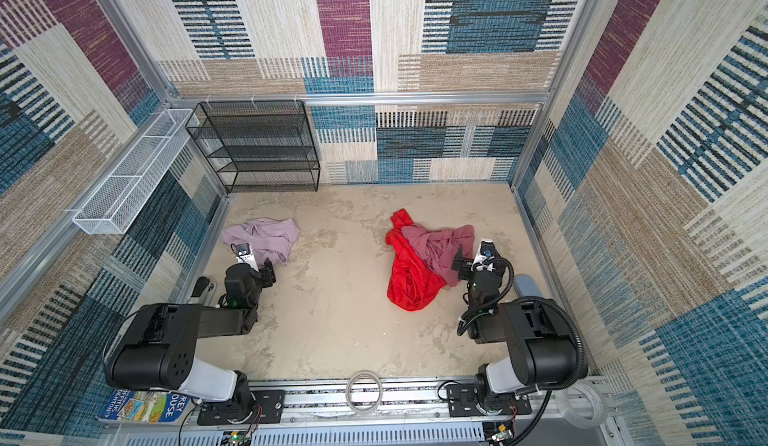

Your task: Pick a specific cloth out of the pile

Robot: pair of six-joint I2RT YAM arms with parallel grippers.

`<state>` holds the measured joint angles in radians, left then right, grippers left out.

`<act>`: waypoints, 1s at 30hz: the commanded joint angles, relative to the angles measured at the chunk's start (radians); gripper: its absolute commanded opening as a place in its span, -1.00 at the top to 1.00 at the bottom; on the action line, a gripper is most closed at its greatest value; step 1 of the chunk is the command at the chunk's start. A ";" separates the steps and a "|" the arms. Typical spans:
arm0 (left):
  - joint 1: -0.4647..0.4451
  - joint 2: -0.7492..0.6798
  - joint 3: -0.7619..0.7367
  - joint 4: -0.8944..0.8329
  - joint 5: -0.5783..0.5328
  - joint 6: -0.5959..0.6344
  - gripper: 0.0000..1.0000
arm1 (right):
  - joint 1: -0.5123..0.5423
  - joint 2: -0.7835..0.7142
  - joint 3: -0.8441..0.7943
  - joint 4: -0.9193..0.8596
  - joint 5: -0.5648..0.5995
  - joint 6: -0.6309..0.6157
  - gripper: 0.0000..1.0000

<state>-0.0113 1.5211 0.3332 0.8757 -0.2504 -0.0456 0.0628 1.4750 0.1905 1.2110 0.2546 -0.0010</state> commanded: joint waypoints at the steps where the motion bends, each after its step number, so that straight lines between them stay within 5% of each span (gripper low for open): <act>1: 0.007 -0.005 0.044 -0.008 0.054 0.010 -0.49 | -0.008 0.010 0.016 0.049 -0.041 -0.008 -1.00; 6: 0.020 0.013 0.074 -0.029 0.077 0.009 -0.53 | -0.039 0.079 -0.006 0.156 -0.111 -0.001 -1.00; 30: 0.020 0.013 0.075 -0.035 0.075 0.007 -0.49 | -0.044 0.063 0.007 0.098 -0.120 0.002 -1.00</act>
<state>0.0082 1.5322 0.4034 0.8406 -0.1783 -0.0460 0.0193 1.5372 0.1959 1.2739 0.1383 -0.0006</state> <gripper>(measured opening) 0.742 0.999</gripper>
